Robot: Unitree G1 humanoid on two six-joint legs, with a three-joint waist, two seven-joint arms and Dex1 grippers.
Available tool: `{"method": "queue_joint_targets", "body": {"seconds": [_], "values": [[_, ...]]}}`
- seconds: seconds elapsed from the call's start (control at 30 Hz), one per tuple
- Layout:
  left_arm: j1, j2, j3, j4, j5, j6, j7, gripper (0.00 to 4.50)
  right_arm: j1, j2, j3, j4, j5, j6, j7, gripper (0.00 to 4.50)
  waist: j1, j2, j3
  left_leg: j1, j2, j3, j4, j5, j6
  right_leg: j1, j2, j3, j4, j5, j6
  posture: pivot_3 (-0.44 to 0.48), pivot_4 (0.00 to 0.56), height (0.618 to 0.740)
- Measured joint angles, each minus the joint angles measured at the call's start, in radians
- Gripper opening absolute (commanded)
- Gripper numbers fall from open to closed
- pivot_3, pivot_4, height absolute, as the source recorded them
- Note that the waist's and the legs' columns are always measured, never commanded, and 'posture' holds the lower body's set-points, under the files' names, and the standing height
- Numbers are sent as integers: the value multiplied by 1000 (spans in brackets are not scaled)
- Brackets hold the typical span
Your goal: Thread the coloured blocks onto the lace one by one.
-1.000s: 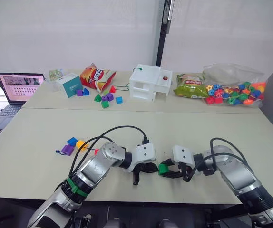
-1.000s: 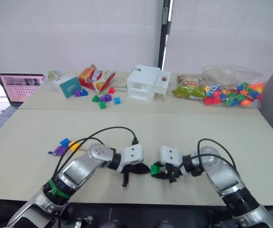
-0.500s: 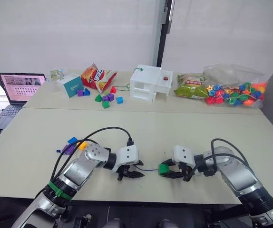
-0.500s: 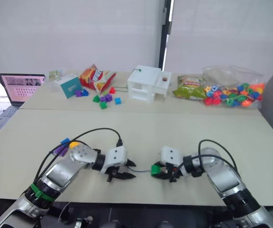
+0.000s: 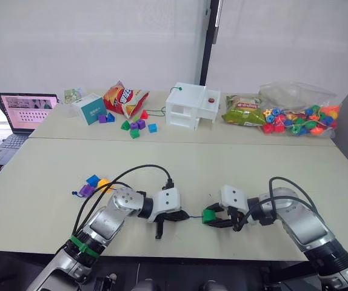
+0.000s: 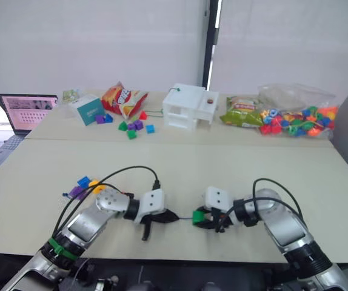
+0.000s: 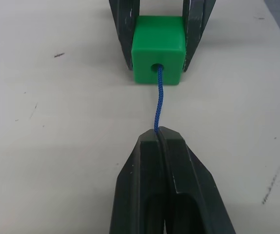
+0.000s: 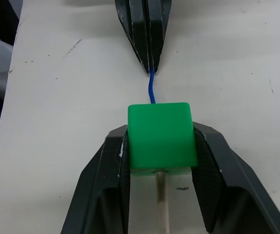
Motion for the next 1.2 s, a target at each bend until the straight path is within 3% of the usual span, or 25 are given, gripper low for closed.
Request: {"method": "queue_joint_targets", "body": {"seconds": [0.13,0.4,0.43,0.47,0.53,0.77,0.87,0.97,1.2], "values": [[-19,-50,-22,2,6,27,14,17,0,2,1,0,0,1,-5,1185,-1,0,0,0,0,0,0,0,0,0,0,0,0,0,0,0,150,740],[-39,-63,-23,2,24,60,41,17,-2,5,7,-1,0,1,-15,1185,-1,0,0,0,0,0,0,0,0,0,1,0,0,0,0,0,150,740],[-39,-58,-23,2,30,63,41,433,-2,4,7,-1,0,1,-15,1185,-1,0,0,0,0,0,0,0,0,0,1,0,0,0,0,0,150,740],[-38,-56,-22,1,30,69,41,566,-2,4,7,-1,0,3,-15,1185,-1,0,0,0,0,0,0,0,0,0,1,0,0,0,0,0,150,740],[-34,-53,-8,-8,9,96,33,1142,-2,7,4,-8,3,26,-20,2221,-2,0,0,0,1,0,0,0,0,0,1,0,0,0,0,0,150,740],[-31,-19,-3,-61,-24,144,-1,3463,49,-4,-28,-55,39,117,-68,4497,2,0,0,-2,-1,0,0,0,0,-1,-1,0,0,0,0,0,150,740],[-43,-22,-14,-60,-2,145,8,4399,106,-62,-82,-105,56,141,-78,4500,9,0,0,-3,-2,-1,1,0,0,-2,-2,-1,0,0,0,0,150,740],[-76,-68,-43,-35,23,141,27,4399,147,-108,-141,-134,74,148,-86,4500,9,0,0,-3,-2,-1,1,0,0,-1,-1,-1,-1,0,1,0,150,740],[-115,-157,-95,38,68,106,56,4399,176,-117,-146,-129,70,123,-112,4500,1,0,0,-4,-1,-1,1,0,0,-2,0,0,-1,0,1,0,150,740]]}}
